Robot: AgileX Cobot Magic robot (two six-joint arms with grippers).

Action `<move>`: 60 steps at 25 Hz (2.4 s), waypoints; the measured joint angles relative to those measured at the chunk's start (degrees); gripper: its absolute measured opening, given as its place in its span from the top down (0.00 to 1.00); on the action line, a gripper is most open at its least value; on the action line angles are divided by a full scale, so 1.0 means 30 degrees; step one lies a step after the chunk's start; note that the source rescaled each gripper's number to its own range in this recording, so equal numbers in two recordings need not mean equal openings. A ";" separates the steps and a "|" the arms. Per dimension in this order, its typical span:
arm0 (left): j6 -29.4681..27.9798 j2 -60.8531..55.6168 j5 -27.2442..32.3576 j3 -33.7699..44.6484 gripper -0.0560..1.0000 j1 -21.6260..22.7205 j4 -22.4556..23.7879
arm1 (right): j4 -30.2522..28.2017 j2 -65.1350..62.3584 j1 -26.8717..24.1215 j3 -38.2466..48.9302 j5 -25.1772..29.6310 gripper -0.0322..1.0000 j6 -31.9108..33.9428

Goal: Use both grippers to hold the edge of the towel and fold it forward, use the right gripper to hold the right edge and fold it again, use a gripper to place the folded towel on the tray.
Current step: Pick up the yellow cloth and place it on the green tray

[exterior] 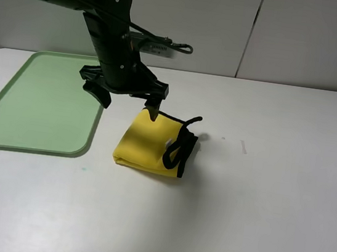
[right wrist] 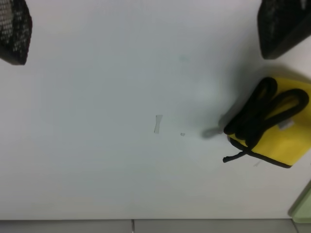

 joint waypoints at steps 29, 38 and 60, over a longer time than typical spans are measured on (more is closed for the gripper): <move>-0.1049 0.2505 -0.6574 0.3621 0.00 0.0109 -0.1093 | 0.0000 0.0000 0.0000 0.0000 0.0000 0.00 0.0000; -0.1014 0.2611 -0.8009 0.3604 0.14 -0.0146 -0.1093 | 0.0000 0.0000 0.0000 0.0000 0.0000 0.00 0.0000; -0.0916 0.0986 -0.4583 0.2743 0.88 0.1294 0.0017 | 0.0004 0.0000 0.0000 0.0000 0.0000 0.00 0.0000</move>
